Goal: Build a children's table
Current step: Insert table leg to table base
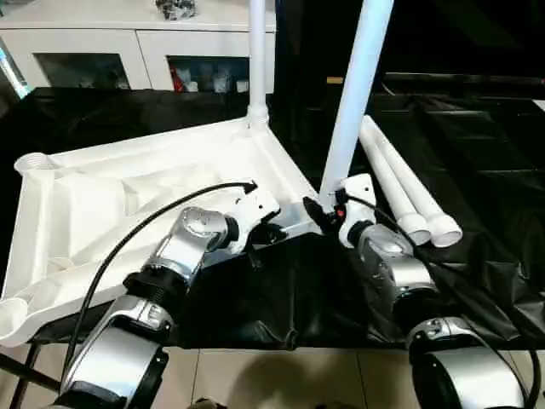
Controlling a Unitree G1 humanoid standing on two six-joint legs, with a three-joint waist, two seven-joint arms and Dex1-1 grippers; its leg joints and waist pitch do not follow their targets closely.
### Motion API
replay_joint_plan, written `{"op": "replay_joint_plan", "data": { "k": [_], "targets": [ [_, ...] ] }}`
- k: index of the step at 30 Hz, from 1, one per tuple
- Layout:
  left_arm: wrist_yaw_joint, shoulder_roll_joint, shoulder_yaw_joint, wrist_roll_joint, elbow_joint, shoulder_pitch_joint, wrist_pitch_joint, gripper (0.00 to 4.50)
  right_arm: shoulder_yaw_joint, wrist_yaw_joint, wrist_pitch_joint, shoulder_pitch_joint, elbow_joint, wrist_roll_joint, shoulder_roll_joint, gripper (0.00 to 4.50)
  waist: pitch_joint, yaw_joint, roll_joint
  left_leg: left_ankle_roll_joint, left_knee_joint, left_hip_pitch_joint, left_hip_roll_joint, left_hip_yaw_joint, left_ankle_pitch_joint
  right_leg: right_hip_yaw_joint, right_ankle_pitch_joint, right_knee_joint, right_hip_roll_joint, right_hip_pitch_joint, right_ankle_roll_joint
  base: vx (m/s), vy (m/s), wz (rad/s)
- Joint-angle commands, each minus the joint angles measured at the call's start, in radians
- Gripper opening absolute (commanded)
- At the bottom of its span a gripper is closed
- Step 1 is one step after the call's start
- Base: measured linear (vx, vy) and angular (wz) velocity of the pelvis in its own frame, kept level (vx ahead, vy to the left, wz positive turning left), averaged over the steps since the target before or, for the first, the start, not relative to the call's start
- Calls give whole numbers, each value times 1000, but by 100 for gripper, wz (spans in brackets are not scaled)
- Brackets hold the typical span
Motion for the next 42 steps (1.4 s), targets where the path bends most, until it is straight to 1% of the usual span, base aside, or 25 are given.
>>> {"op": "replay_joint_plan", "data": {
  "k": [1,4,6,8,10,11,12,14,15,16,17,18,21,23,27,28,29,31,35,37,38,39,40,41,42],
  "targets": [
    [-2,-28,8,-43,-49,1,-54,0,70,79,8,1,31,-14,60,381,-64,-3,-5,11,-77,23,29,-19,-385,23,-367,-85,-41,30,-191,0,0,0],
    [-46,-9,5,-54,-63,13,-64,0,77,132,-5,4,20,-11,40,394,-66,-7,-7,16,-77,20,29,-19,-374,23,-348,-82,-40,34,-195,0,0,0],
    [-118,17,-2,-71,-81,28,-83,0,100,243,-12,18,-8,-7,5,394,-67,-8,-7,29,-75,18,29,-18,-354,23,-319,-79,-41,39,-207,0,0,0],
    [-183,38,-10,-85,-91,38,-116,0,126,330,-25,32,-34,-11,-26,394,-68,-10,-8,44,-73,16,29,-15,-336,24,-289,-77,-40,40,-216,0,0,0],
    [-247,63,-15,-99,-99,45,-121,0,150,457,-14,52,-76,-2,-62,394,-67,-5,-7,54,-72,19,32,-13,-320,24,-262,-75,-39,41,-229,0,0,0],
    [-276,75,-17,-104,-97,46,-127,0,161,519,-5,62,-100,9,-79,394,-67,2,-6,62,-72,19,35,-11,-301,23,-247,-72,-36,42,-237,0,0,0],
    [-276,75,-17,-104,-97,46,-127,0,161,519,-5,62,-100,9,-79,394,-67,2,-6,62,-72,19,35,-11,-301,23,-247,-72,-36,42,-237,0,0,0],
    [-346,102,-20,-117,-82,43,-151,0,206,694,21,93,-167,31,-134,394,-68,12,-8,65,-72,20,37,-9,-283,21,-218,-65,-35,44,-248,0,0,0],
    [-346,102,-20,-117,-82,43,-151,0,206,694,21,93,-167,31,-134,394,-68,15,-7,69,-71,22,38,-9,-282,22,-209,-64,-35,43,-252,0,0,0],
    [-371,109,-19,-124,-78,41,-153,0,222,749,27,101,-184,31,-152,394,-67,14,-7,69,-71,20,38,-8,-282,23,-209,-63,-36,42,-256,0,0,0],
    [-393,115,-19,-131,-76,40,-156,0,234,787,28,108,-195,31,-165,394,-66,17,-10,66,-71,22,38,-7,-293,22,-233,-66,-37,40,-257,0,0,0],
    [-429,125,-19,-141,-75,39,-155,0,255,846,36,116,-215,30,-186,377,-66,18,-10,64,-71,22,39,-8,-297,23,-242,-66,-38,40,-255,0,0,0],
    [-442,129,-19,-145,-74,38,-153,0,263,867,40,120,-223,30,-194,357,-65,23,-11,57,-73,23,40,-9,-300,24,-264,-68,-40,39,-250,0,0,0],
    [-493,145,-25,-141,-63,35,-158,0,280,943,68,122,-237,31,-211,349,-65,27,-12,53,-73,24,38,-9,-301,24,-276,-68,-39,39,-246,0,0,0],
    [-525,152,-29,-145,-70,42,-155,0,285,965,82,119,-244,32,-213,313,-65,30,-11,47,-74,24,40,-9,-297,25,-266,-66,-41,38,-250,0,0,0],
    [-530,154,-30,-145,-69,44,-157,0,289,973,91,121,-252,36,-216,313,-65,31,-9,45,-74,25,41,-10,-299,25,-267,-66,-41,38,-251,0,0,0],
    [-532,155,-30,-144,-67,45,-159,0,292,979,97,123,-259,38,-218,295,-65,31,-10,43,-74,24,40,-10,-300,25,-267,-66,-40,38,-249,0,0,0],
    [-536,155,-29,-143,-63,44,-162,0,295,988,104,128,-270,39,-221,291,-66,32,-12,42,-74,25,40,-10,-295,25,-264,-65,-41,38,-247,0,0,0],
    [-466,137,-15,-119,-44,40,-151,0,263,913,127,129,-252,37,-190,280,-64,31,-13,41,-74,24,38,-9,-294,25,-277,-66,-41,38,-245,0,0,0],
    [-380,118,-7,-95,-25,29,-136,0,242,856,138,131,-243,37,-166,279,-61,31,-12,34,-75,26,39,-10,-309,26,-313,-71,-43,35,-236,0,0,0],
    [-352,109,-1,-92,-20,25,-128,0,236,829,135,131,-237,33,-158,278,-59,30,-13,19,-76,31,38,-12,-344,26,-378,-78,-44,32,-219,0,0,0],
    [-251,78,15,-75,-8,12,-104,0,212,710,114,123,-205,14,-125,278,-58,25,-15,10,-77,31,39,-11,-350,29,-392,-79,-46,27,-214,0,0,0],
    [-203,63,21,-66,-4,7,-95,0,199,645,103,118,-187,4,-109,277,-55,22,-17,3,-77,34,37,-13,-369,28,-427,-83,-47,23,-207,0,0,0],
    [-152,46,27,-58,0,1,-82,0,187,573,91,110,-162,-11,-94,276,-53,20,-18,-11,-77,40,34,-18,-401,25,-505,-91,-48,21,-182,0,0,0],
    [-83,16,37,-51,-1,-5,-55,0,159,451,83,91,-119,-21,-68,276,-54,17,-18,-18,-77,42,33,-22,-413,25,-546,-96,-51,21,-163,0,0,0]
  ]
}}
